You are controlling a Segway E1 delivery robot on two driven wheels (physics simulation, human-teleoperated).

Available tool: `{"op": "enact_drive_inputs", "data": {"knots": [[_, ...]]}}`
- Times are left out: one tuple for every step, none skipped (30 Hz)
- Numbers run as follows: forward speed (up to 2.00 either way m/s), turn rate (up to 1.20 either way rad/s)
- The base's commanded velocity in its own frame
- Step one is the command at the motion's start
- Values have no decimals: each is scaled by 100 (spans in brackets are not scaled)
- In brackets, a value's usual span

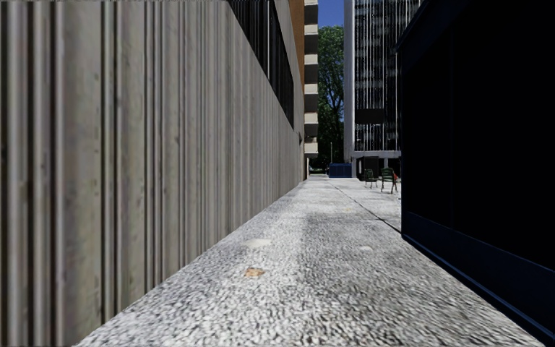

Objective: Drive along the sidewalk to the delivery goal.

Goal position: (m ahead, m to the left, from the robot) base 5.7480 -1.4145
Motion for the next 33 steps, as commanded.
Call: {"op": "enact_drive_inputs", "data": {"knots": [[200, -57], [200, -76], [200, -85], [200, -54], [200, -54], [200, -5], [200, 0], [200, 0], [200, 0], [200, 0], [200, 0], [200, 0], [200, 0], [200, 0], [200, 0], [200, 0], [200, 0], [200, 0], [200, -11], [200, -11], [200, -57], [200, -79], [200, -91], [200, -91], [200, -91], [200, -14], [200, 0], [200, 0], [200, 0], [200, 0], [200, -6], [200, -58], [200, -97]]}}
